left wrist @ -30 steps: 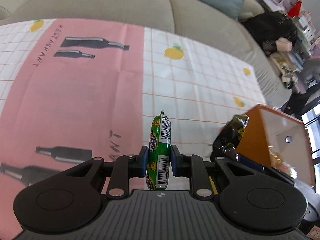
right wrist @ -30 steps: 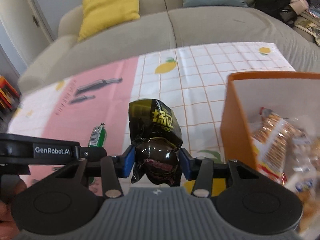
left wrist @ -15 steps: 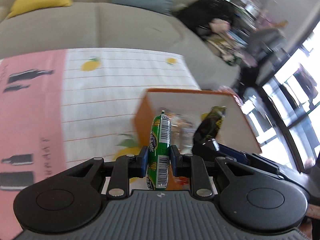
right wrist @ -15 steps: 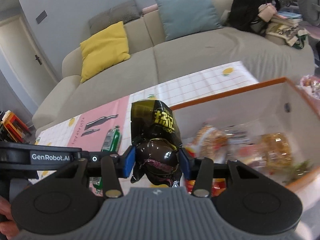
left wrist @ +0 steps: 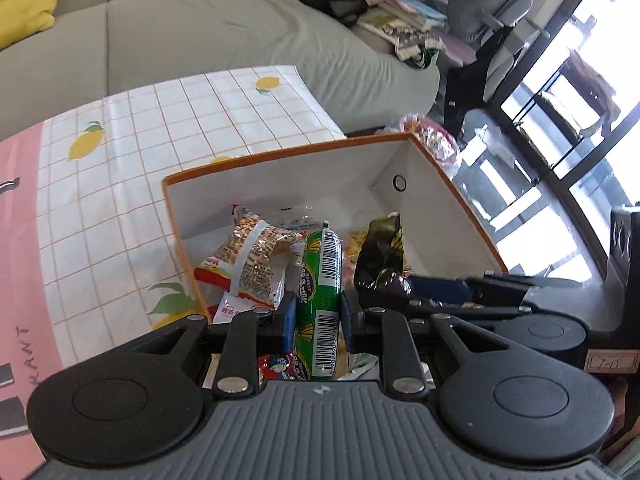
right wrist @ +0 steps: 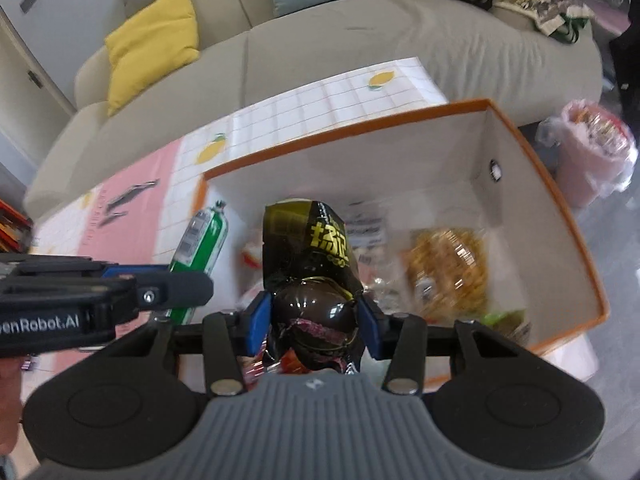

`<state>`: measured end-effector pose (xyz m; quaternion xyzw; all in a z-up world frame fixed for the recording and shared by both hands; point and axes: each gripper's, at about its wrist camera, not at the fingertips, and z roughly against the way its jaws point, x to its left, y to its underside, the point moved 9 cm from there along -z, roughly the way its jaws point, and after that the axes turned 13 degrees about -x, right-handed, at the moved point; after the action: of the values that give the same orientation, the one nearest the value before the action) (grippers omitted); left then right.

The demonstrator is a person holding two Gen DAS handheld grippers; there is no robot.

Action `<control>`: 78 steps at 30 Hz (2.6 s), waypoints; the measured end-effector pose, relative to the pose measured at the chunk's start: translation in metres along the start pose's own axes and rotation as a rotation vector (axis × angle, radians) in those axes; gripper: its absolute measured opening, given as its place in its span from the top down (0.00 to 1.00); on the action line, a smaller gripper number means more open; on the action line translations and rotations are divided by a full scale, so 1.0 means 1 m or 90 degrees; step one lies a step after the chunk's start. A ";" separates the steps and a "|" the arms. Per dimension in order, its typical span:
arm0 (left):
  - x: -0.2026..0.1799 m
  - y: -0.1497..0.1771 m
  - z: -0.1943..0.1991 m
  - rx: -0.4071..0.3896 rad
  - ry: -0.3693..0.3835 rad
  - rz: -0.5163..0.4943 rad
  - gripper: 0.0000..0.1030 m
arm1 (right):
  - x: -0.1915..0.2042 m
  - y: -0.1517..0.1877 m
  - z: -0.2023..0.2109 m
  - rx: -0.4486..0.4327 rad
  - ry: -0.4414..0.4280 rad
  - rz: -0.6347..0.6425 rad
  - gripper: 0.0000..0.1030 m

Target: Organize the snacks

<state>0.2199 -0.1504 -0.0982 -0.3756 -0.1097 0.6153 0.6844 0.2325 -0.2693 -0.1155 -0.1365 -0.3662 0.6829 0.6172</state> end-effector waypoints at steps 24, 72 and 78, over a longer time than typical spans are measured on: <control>-0.012 -0.023 -0.103 0.056 0.020 -0.007 0.76 | -0.081 -0.043 -0.069 0.023 0.093 -0.015 0.57; -0.020 -0.047 0.135 -0.178 -0.070 -0.124 0.59 | 0.046 -0.038 0.128 -0.206 0.108 0.058 0.13; -0.022 -0.013 0.160 -0.190 -0.091 -0.143 0.58 | 0.062 -0.006 0.165 -0.235 0.120 0.057 0.12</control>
<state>0.1270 -0.1101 0.0276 -0.4134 -0.2891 0.5369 0.6762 0.1196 -0.2654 0.0196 -0.3263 -0.4193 0.6153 0.5824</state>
